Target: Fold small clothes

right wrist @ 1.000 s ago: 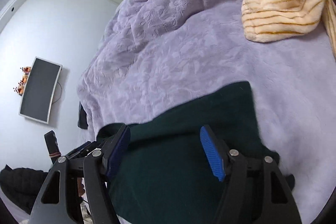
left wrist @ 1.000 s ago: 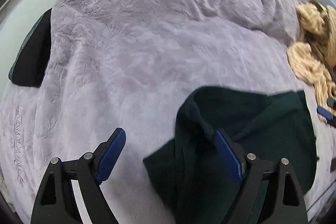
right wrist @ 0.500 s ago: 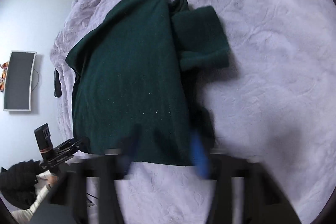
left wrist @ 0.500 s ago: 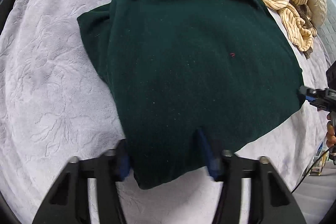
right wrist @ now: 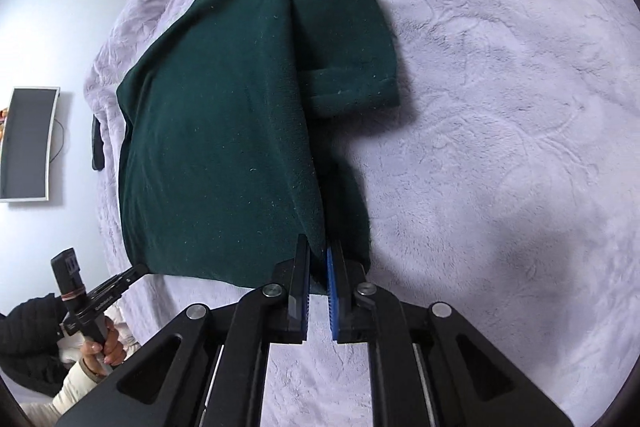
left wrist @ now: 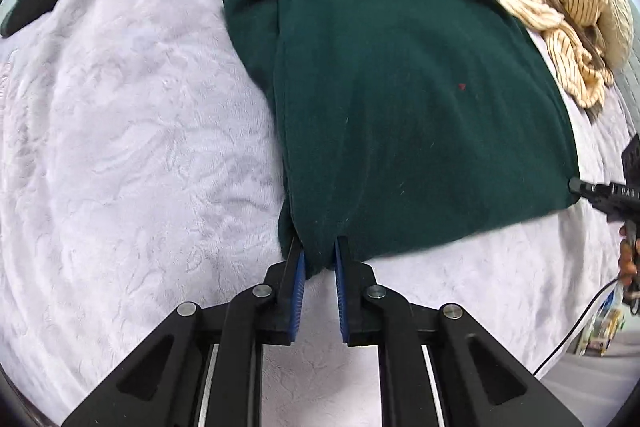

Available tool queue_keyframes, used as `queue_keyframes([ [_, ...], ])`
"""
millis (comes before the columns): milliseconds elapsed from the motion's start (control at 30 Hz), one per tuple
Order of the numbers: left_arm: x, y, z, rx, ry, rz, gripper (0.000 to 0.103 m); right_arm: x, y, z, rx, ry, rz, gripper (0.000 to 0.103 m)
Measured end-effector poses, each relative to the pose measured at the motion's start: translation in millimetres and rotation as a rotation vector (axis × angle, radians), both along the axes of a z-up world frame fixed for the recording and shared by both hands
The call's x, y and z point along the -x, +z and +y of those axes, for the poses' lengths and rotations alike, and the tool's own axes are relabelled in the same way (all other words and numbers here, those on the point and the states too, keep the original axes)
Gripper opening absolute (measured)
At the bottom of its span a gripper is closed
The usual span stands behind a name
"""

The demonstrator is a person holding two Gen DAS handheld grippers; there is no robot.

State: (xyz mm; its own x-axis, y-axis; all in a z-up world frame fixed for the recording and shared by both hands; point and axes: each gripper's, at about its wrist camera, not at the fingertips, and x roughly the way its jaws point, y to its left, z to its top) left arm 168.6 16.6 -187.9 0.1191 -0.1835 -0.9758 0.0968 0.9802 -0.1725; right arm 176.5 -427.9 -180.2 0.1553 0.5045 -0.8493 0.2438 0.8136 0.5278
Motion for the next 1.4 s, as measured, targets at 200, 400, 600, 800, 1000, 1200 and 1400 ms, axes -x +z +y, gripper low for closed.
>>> queue_keyframes([
  [200, -10, 12, -7, -0.065, 0.059, -0.066, 0.085, 0, 25, 15, 0.060, 0.039, -0.029, 0.040],
  [400, -15, 11, -21, -0.089, 0.067, -0.062, 0.085, 7, 50, 41, 0.063, 0.054, -0.093, 0.056],
  [600, -24, 1, -38, -0.082, 0.060, -0.054, 0.085, 10, 57, 69, 0.070, 0.106, -0.105, 0.067],
  [800, -37, -28, -48, -0.111, 0.068, -0.025, 0.085, 5, 37, 95, 0.093, 0.153, -0.056, 0.070],
  [1000, -47, -56, -57, -0.140, 0.072, 0.011, 0.103, 6, 0, 100, 0.122, 0.152, 0.037, 0.070],
  [1200, -55, -73, -60, -0.117, 0.084, 0.047, 0.103, 12, -11, 105, 0.129, 0.175, 0.060, 0.070],
  [1400, -62, -81, -74, -0.132, 0.075, 0.046, 0.103, 12, -15, 108, 0.140, 0.185, 0.068, 0.070],
])
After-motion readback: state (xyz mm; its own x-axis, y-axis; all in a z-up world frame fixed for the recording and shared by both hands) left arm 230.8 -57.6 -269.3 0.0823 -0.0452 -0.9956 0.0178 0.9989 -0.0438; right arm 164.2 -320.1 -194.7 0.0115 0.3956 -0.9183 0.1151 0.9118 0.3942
